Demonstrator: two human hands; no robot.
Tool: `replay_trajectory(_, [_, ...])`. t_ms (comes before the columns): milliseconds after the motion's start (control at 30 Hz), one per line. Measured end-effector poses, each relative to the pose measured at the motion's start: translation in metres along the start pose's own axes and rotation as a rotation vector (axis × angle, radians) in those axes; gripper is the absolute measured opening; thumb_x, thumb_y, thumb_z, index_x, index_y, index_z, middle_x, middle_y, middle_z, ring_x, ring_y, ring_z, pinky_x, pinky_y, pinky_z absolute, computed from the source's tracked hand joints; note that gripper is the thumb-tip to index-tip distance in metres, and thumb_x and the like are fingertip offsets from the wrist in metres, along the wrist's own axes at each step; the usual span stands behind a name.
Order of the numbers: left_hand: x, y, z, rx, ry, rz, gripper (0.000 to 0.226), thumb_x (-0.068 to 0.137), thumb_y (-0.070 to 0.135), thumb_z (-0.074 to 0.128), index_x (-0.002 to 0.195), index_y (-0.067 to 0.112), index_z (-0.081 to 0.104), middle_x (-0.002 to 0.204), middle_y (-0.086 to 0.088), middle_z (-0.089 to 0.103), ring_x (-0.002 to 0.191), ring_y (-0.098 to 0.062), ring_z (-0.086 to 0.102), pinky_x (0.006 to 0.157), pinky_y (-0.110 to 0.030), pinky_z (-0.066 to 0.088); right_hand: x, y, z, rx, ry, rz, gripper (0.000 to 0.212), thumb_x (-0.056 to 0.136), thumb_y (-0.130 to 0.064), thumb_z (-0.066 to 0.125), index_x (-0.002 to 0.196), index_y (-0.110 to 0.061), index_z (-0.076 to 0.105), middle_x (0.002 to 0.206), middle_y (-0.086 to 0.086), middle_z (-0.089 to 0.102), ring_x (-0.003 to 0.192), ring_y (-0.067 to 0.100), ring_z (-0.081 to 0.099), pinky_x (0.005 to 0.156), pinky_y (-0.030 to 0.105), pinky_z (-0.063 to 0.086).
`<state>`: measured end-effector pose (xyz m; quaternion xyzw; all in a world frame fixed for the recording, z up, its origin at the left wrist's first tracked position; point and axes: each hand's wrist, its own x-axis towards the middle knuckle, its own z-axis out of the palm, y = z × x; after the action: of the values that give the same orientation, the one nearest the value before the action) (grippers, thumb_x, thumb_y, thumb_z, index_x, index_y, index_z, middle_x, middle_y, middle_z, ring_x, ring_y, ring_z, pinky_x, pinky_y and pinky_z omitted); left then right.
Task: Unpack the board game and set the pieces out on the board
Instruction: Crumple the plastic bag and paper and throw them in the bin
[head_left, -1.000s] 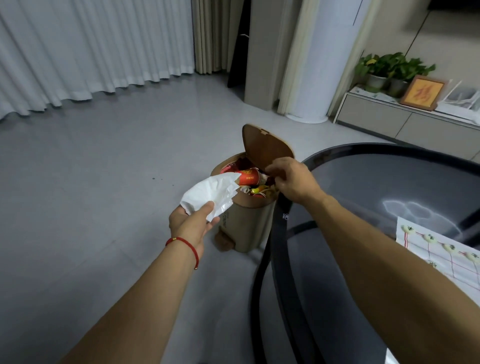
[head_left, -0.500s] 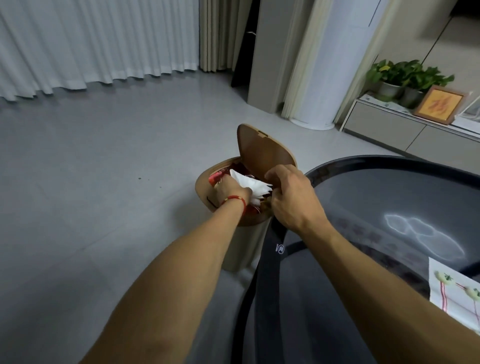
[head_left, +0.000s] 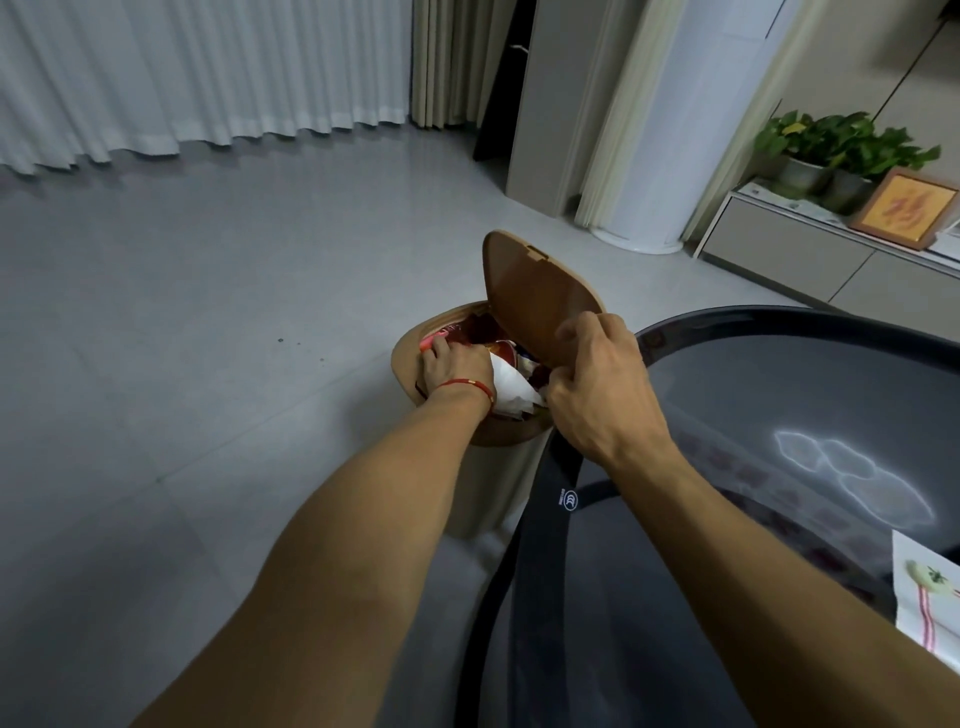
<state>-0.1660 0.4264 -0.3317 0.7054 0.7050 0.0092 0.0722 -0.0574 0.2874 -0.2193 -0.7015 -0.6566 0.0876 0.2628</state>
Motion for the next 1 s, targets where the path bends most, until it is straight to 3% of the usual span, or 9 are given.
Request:
replay_trajectory(100, [0.006, -0.003, -0.001, 0.027, 0.024, -0.028, 0.061, 0.085, 0.047, 0.071, 0.136, 0.017, 0.056, 0.143, -0.015, 0.051, 0.135, -0.035, 0.038, 0.113, -0.045, 0.031, 0.001, -0.001, 0.000, -0.013, -0.007, 0.005, 0.038, 0.092, -0.009, 0.057, 0.129, -0.014, 0.053, 0.140, 0.006, 0.043, 0.125, 0.025, 0.044, 0.103, 0.038, 0.048])
replay_trajectory(200, [0.012, -0.007, -0.004, -0.069, 0.068, -0.029, 0.087, 0.077, 0.054, 0.076, 0.145, 0.014, 0.039, 0.141, -0.017, 0.053, 0.133, -0.036, 0.046, 0.110, -0.045, 0.035, 0.001, 0.000, 0.000, -0.022, -0.016, 0.003, 0.037, 0.090, -0.010, 0.057, 0.127, -0.014, 0.053, 0.138, 0.006, 0.044, 0.124, 0.025, 0.044, 0.102, 0.037, 0.047])
replay_trajectory(267, [0.012, -0.010, -0.007, -0.074, 0.131, 0.008, 0.089, 0.078, 0.054, 0.076, 0.145, 0.014, 0.033, 0.142, -0.018, 0.052, 0.132, -0.038, 0.047, 0.108, -0.048, 0.037, 0.002, 0.000, 0.000, -0.026, -0.014, -0.004, 0.036, 0.090, -0.010, 0.057, 0.126, -0.014, 0.053, 0.137, 0.006, 0.044, 0.123, 0.025, 0.044, 0.101, 0.037, 0.047])
replay_trajectory(433, [0.003, -0.019, -0.003, -0.103, 0.281, 0.147, 0.062, 0.089, 0.058, 0.062, 0.135, 0.020, 0.048, 0.139, -0.015, 0.050, 0.129, -0.035, 0.044, 0.104, -0.048, 0.044, 0.001, -0.001, 0.001, -0.010, 0.028, -0.010, 0.046, 0.089, -0.010, 0.059, 0.133, -0.011, 0.047, 0.145, 0.007, 0.036, 0.132, 0.027, 0.039, 0.109, 0.041, 0.045])
replay_trajectory(600, [0.001, -0.032, 0.003, -0.107, 0.330, 0.265, 0.044, 0.099, 0.053, 0.044, 0.113, 0.023, 0.073, 0.133, -0.008, 0.050, 0.129, -0.027, 0.039, 0.106, -0.047, 0.039, 0.002, 0.001, 0.004, -0.065, 0.033, -0.023, 0.064, 0.090, -0.029, 0.056, 0.148, -0.014, 0.034, 0.154, 0.004, 0.024, 0.133, 0.029, 0.036, 0.110, 0.044, 0.042])
replay_trajectory(900, [0.010, -0.019, -0.017, -0.439, 0.335, 0.411, 0.029, 0.098, 0.041, 0.044, 0.104, 0.027, 0.069, 0.113, 0.001, 0.065, 0.112, -0.022, 0.051, 0.095, -0.047, 0.047, 0.004, 0.002, 0.006, -0.087, 0.038, -0.015, 0.058, 0.089, -0.030, 0.053, 0.142, -0.013, 0.039, 0.149, 0.006, 0.030, 0.127, 0.029, 0.040, 0.107, 0.046, 0.043])
replay_trajectory(1000, [0.008, -0.003, -0.035, -0.574, 0.411, 0.404, 0.018, 0.099, 0.022, 0.045, 0.106, 0.017, 0.061, 0.108, -0.005, 0.061, 0.104, -0.024, 0.053, 0.089, -0.047, 0.050, 0.003, 0.002, 0.006, -0.080, 0.040, -0.020, 0.059, 0.088, -0.029, 0.054, 0.143, -0.013, 0.039, 0.148, 0.006, 0.031, 0.127, 0.028, 0.040, 0.107, 0.045, 0.043])
